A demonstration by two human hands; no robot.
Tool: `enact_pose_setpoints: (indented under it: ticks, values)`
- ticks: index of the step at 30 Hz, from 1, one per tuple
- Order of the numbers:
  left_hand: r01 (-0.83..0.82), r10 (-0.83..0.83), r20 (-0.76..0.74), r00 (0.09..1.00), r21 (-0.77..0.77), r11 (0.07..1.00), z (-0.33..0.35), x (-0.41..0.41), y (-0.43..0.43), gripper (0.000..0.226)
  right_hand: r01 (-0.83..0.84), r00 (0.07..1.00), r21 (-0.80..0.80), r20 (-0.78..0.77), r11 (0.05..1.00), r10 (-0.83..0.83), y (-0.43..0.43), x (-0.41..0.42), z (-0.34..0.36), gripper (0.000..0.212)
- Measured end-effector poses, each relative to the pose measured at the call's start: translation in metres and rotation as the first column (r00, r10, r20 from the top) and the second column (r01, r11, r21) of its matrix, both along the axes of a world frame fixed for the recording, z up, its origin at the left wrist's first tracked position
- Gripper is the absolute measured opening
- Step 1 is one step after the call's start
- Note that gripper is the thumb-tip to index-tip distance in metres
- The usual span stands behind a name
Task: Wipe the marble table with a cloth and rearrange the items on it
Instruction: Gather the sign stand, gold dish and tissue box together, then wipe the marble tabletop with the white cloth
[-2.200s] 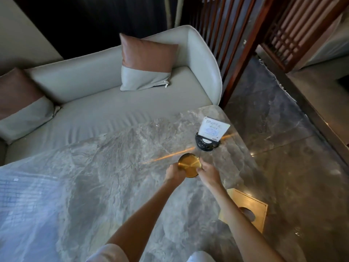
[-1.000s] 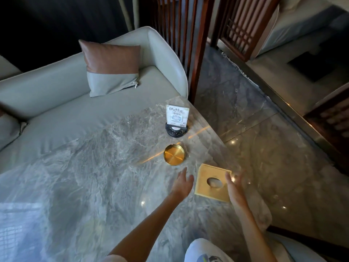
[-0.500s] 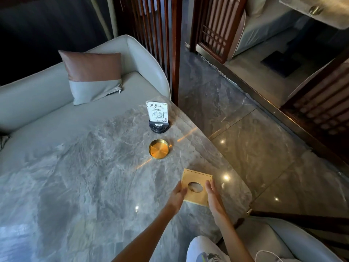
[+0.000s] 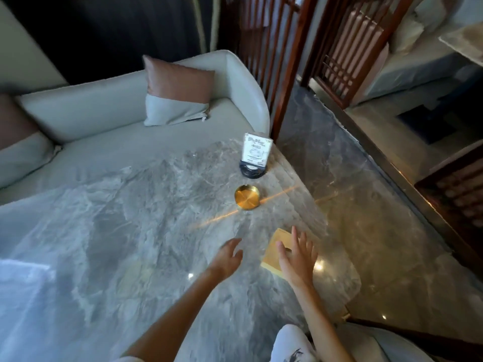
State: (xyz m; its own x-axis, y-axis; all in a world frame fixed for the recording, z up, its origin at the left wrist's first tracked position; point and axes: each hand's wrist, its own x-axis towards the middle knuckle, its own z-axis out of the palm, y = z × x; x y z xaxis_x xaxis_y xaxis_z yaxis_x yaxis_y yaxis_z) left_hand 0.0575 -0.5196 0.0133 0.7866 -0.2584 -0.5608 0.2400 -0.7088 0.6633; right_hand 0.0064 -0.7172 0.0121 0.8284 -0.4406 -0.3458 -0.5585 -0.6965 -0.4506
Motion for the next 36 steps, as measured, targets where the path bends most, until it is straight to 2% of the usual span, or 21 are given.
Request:
enact_pose_setpoints:
  ticks: [3, 6, 11, 15, 19, 25, 31, 33, 36]
  values:
    - [-0.034, 0.011, 0.129, 0.992, 0.178, 0.983, 0.012, -0.009, 0.076, 0.047, -0.236, 0.972, -0.013, 0.021, 0.972, 0.236, 0.058, 0.023, 0.008, 0.067]
    - [-0.138, 0.061, 0.224, 0.973, 0.349, 0.927, 0.024, -0.03, 0.161, 0.049, -0.478, 0.878, -0.06, -0.007, 0.876, 0.479, 0.131, 0.034, 0.014, 0.066]
    - [-0.302, 0.247, 0.174, 0.953, 0.513, 0.804, 0.036, -0.1, 0.3, 0.053, -0.71, 0.703, 0.019, -0.031, 0.704, 0.71, 0.264, 0.011, 0.02, 0.062]
    - [-0.311, 0.29, 0.128, 0.948, 0.561, 0.767, 0.042, -0.153, 0.387, 0.052, -0.751, 0.66, 0.016, -0.034, 0.66, 0.751, 0.344, -0.023, 0.025, 0.061]
    - [-0.247, 0.209, 0.134, 0.969, 0.604, 0.758, 0.044, -0.186, 0.454, 0.052, -0.757, 0.653, -0.04, -0.021, 0.652, 0.757, 0.408, -0.06, 0.025, 0.063]
    - [-0.244, 0.156, 0.194, 0.969, 0.616, 0.749, 0.05, -0.203, 0.494, 0.051, -0.752, 0.659, -0.03, -0.053, 0.658, 0.751, 0.451, -0.087, 0.03, 0.065]
    - [-0.396, 0.292, 0.269, 0.918, 0.566, 0.724, 0.051, -0.219, 0.514, 0.047, -0.821, 0.569, -0.01, -0.076, 0.57, 0.819, 0.475, -0.076, 0.026, 0.064]
    - [-0.471, 0.36, 0.305, 0.882, 0.548, 0.691, 0.054, -0.221, 0.525, 0.045, -0.848, 0.531, -0.049, -0.083, 0.528, 0.844, 0.491, -0.066, 0.025, 0.064]
    - [-0.57, 0.5, 0.281, 0.82, 0.49, 0.66, 0.056, -0.225, 0.549, 0.044, -0.872, 0.49, -0.052, -0.108, 0.487, 0.865, 0.519, -0.069, 0.027, 0.064]
